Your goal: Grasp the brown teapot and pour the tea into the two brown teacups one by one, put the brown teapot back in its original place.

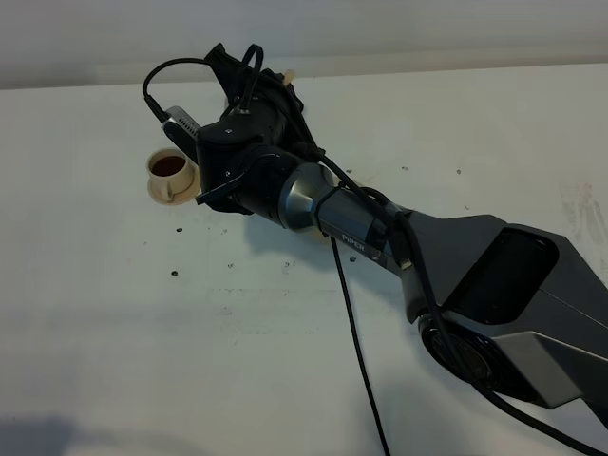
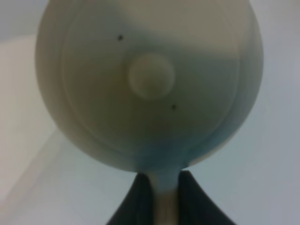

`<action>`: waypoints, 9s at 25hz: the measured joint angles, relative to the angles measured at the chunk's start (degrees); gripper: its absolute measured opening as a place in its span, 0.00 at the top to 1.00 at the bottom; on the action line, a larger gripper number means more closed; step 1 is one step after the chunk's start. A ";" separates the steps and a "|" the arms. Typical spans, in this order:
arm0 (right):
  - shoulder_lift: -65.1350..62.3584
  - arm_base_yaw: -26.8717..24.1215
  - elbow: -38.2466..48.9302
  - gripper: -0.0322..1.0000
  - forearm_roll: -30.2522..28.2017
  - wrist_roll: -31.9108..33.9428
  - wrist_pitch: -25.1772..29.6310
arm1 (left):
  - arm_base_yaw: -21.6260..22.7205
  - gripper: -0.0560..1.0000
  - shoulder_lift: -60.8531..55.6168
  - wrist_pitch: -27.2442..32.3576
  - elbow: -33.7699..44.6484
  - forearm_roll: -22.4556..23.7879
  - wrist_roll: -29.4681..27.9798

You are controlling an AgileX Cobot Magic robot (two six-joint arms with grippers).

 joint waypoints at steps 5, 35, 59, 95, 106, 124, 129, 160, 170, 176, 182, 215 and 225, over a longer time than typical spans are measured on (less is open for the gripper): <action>0.00 0.00 0.00 0.85 2.31 2.57 0.68 | 0.00 0.39 0.00 0.00 0.00 0.00 0.00; -9.39 0.00 -1.20 0.85 38.03 19.67 13.60 | 0.00 0.39 0.00 0.00 0.00 0.00 0.00; -6.40 0.05 -1.43 0.85 64.81 50.94 14.00 | 0.00 0.39 0.00 0.00 0.00 0.00 0.00; -20.63 -11.59 23.80 0.85 65.50 56.85 9.79 | 0.00 0.39 0.00 0.00 0.00 0.00 0.00; -18.88 -12.54 25.80 0.85 65.26 57.03 6.02 | 0.00 0.39 0.00 0.00 0.00 0.00 0.00; -18.04 -12.59 25.80 0.85 65.49 56.22 6.45 | 0.00 0.39 0.00 0.00 0.00 0.00 0.00; -18.04 -12.59 25.80 0.85 65.66 55.95 6.50 | 0.00 0.39 0.00 0.00 0.00 0.00 0.00; -55.55 -6.16 54.62 0.49 66.87 54.84 13.18 | 0.00 0.39 0.00 0.00 0.00 0.00 0.00; -86.98 2.62 86.98 0.55 66.74 52.71 8.98 | 0.00 0.39 0.00 0.00 0.00 0.00 0.00; -102.93 7.99 99.10 0.55 68.70 49.16 4.39 | 0.00 0.39 0.00 0.00 0.00 0.00 0.00; -113.60 11.85 102.12 0.49 73.88 46.36 4.75 | 0.00 0.39 0.00 0.00 0.00 0.00 0.00; -131.49 -31.52 102.21 0.47 77.72 39.13 6.08 | 0.00 0.39 0.00 0.00 0.00 0.00 0.00; -139.56 -47.50 102.21 0.47 77.72 39.13 6.13 | 0.00 0.39 0.00 0.00 0.00 0.00 0.00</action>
